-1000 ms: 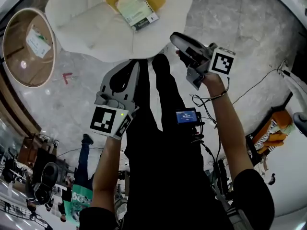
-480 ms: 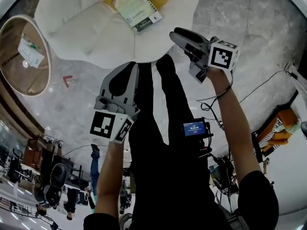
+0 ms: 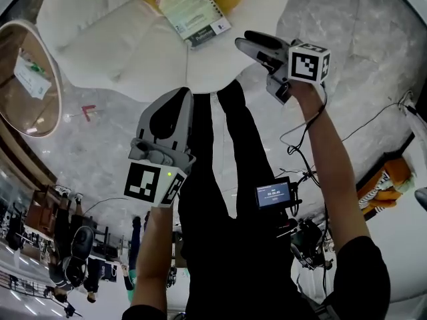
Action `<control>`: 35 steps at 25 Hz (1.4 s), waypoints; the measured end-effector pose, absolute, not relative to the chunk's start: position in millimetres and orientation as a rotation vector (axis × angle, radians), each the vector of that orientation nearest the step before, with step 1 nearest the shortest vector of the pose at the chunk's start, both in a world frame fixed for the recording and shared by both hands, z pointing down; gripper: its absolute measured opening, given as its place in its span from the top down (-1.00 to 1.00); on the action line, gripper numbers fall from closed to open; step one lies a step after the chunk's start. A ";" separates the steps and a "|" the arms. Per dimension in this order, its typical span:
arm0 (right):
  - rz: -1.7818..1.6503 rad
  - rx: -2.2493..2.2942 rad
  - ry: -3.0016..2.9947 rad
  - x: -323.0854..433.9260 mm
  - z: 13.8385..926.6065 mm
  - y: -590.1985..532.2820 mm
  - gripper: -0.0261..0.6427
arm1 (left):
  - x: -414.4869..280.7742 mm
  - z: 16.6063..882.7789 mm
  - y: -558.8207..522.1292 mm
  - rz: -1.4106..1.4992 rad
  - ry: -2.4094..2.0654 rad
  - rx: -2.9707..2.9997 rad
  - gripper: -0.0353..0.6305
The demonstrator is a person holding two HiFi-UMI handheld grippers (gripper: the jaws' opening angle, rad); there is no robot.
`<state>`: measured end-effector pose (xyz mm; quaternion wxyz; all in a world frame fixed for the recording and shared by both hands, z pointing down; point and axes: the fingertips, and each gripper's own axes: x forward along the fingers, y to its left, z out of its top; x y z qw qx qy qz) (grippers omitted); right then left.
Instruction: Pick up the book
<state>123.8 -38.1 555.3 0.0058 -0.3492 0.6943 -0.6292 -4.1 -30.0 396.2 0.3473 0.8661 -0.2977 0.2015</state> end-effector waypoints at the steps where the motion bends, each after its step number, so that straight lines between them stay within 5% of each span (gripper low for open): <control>1: -1.976 -1.092 2.179 123.3 561.3 -39.0 0.20 | -2.8 400.6 -30.8 0.516 -0.774 2.244 0.85; 35: -2.170 -1.058 2.376 119.3 770.2 -84.9 0.06 | -13.6 516.4 -21.9 0.569 -0.751 2.165 0.85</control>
